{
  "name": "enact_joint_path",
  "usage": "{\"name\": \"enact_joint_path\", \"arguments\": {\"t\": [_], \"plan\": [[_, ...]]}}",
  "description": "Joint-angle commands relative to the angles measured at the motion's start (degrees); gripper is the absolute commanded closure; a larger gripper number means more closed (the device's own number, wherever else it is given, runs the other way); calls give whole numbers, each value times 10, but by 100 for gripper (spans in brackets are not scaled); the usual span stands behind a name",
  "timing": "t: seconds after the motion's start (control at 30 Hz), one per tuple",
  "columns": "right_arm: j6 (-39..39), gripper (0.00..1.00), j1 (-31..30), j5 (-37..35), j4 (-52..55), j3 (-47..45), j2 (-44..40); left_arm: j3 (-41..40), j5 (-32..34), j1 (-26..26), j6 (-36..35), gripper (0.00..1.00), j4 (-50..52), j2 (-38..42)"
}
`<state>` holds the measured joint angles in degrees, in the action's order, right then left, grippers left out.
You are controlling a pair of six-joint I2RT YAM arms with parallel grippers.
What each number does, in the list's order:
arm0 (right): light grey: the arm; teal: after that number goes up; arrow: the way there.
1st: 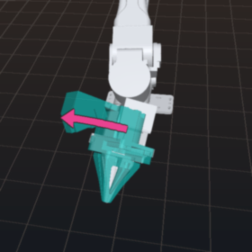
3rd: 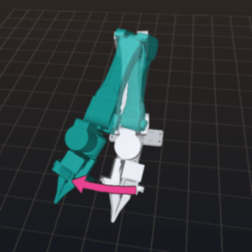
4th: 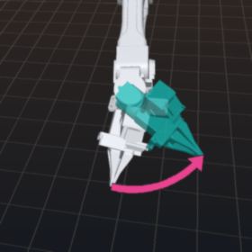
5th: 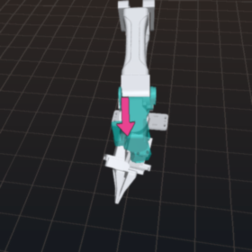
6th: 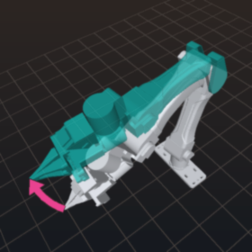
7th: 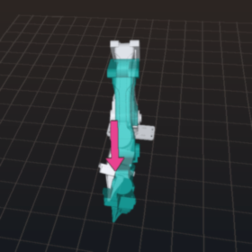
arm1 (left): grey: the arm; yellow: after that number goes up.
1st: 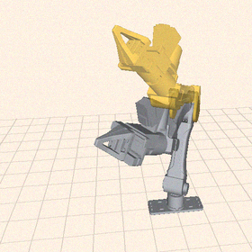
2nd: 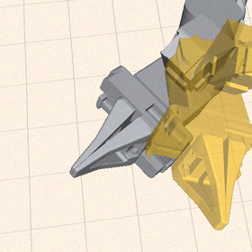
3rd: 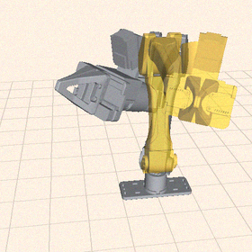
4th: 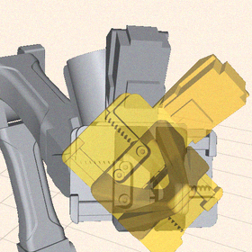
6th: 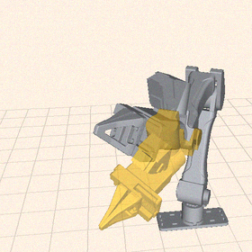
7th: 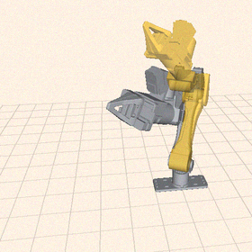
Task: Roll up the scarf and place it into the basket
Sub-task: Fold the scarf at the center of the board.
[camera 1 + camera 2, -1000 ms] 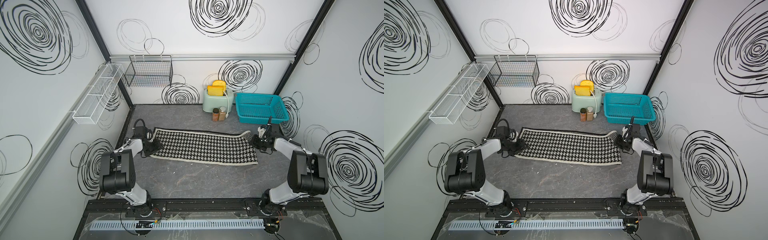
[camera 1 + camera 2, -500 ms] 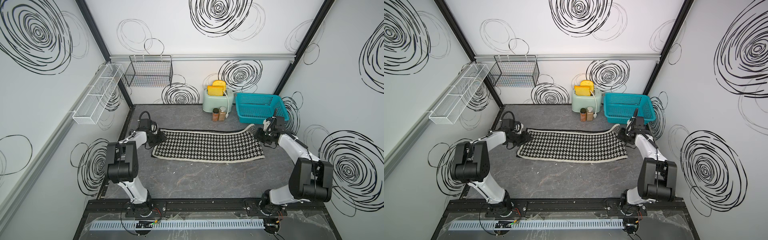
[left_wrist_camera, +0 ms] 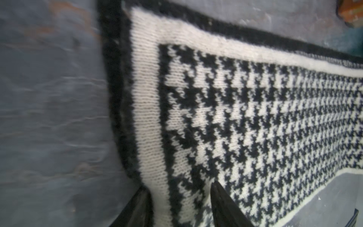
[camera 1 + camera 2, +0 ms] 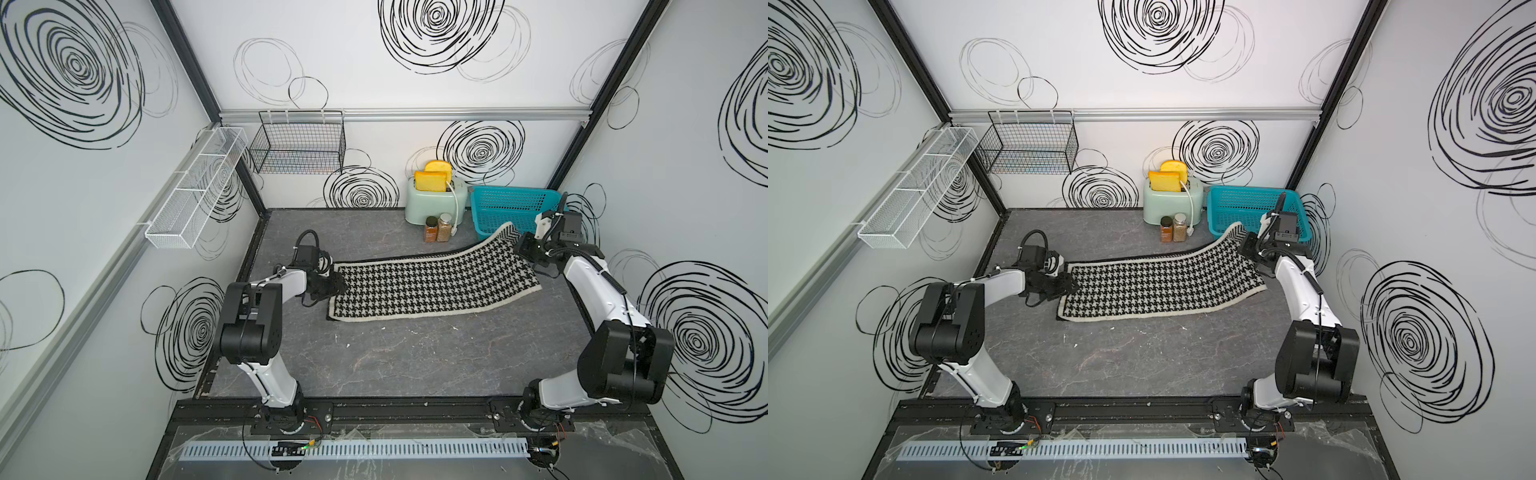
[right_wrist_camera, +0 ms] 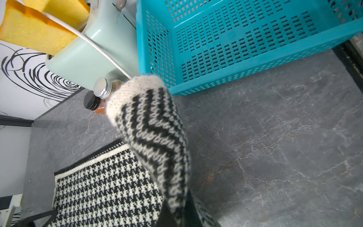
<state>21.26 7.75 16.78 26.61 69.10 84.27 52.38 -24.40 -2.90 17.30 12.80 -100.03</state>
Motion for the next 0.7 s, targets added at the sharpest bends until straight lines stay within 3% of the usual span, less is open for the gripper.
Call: {"name": "enact_joint_path", "arguments": {"t": [0.0, 0.13, 0.37, 0.47, 0.67], "plan": [[22, 100, -9, 16, 9, 4, -6, -39, -5, -55, 54, 46, -6, 5], [30, 100, -29, 5, 26, 29, -10, -64, 7, -97, 110, 46, -39, 23], [51, 100, -77, -68, 62, 81, -34, -72, 34, -69, 92, 43, -16, 75], [69, 100, -122, -98, 70, 91, -31, -72, 37, -56, 74, 34, 8, 108], [154, 100, -233, -113, 41, 81, -16, -114, 2, -45, 67, 36, -7, 134]]}}
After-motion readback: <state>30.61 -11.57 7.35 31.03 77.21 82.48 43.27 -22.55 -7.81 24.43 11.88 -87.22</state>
